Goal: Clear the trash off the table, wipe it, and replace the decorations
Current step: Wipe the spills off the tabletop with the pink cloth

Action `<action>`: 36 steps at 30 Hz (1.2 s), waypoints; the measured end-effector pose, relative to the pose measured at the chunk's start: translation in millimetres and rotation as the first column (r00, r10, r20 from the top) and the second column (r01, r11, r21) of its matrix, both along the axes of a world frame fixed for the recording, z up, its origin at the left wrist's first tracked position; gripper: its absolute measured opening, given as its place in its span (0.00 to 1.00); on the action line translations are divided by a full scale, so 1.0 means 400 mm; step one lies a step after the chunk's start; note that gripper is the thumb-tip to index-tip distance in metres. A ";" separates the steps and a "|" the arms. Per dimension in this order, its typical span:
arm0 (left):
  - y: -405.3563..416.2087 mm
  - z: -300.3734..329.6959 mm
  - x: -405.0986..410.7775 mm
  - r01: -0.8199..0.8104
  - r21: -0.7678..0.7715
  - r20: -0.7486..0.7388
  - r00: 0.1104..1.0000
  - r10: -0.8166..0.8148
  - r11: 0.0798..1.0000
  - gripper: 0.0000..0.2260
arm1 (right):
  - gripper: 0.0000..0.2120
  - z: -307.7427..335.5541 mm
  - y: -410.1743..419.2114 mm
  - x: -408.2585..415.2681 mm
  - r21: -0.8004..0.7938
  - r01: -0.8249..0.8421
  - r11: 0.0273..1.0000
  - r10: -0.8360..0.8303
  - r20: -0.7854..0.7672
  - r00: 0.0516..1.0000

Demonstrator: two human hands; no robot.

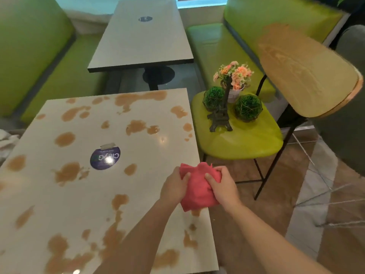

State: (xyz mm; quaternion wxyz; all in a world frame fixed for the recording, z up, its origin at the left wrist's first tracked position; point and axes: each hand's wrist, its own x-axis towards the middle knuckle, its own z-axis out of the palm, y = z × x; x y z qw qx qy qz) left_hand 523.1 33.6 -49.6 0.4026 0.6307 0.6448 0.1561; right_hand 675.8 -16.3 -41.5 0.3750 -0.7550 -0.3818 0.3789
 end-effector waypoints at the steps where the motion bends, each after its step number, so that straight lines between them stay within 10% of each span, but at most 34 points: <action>1: -0.006 -0.003 -0.003 -0.005 0.022 -0.043 0.999 0.006 1.000 0.11 | 0.09 -0.005 -0.004 -0.001 -0.023 -0.039 0.999 0.040 0.037 0.999; 13: -0.062 -0.078 -0.041 -0.270 0.116 -0.095 0.955 0.282 0.956 0.09 | 0.21 -0.107 -0.034 0.009 -0.145 -0.534 0.833 0.539 0.426 0.726; 18: -0.087 -0.097 -0.075 -0.244 0.181 -0.235 0.930 0.282 0.953 0.12 | 0.23 -0.146 -0.025 0.002 -0.065 -0.530 0.846 0.383 0.765 0.518; 26: -0.162 -0.131 -0.133 -0.144 0.236 -0.481 0.842 0.244 0.961 0.19 | 0.30 -0.183 -0.010 -0.068 -0.177 -0.812 0.556 0.695 0.635 0.337; 36: -0.164 -0.149 -0.130 -0.100 0.085 -0.537 0.833 0.131 0.991 0.24 | 0.30 -0.245 -0.051 -0.032 -0.123 -0.834 0.537 0.609 0.741 0.283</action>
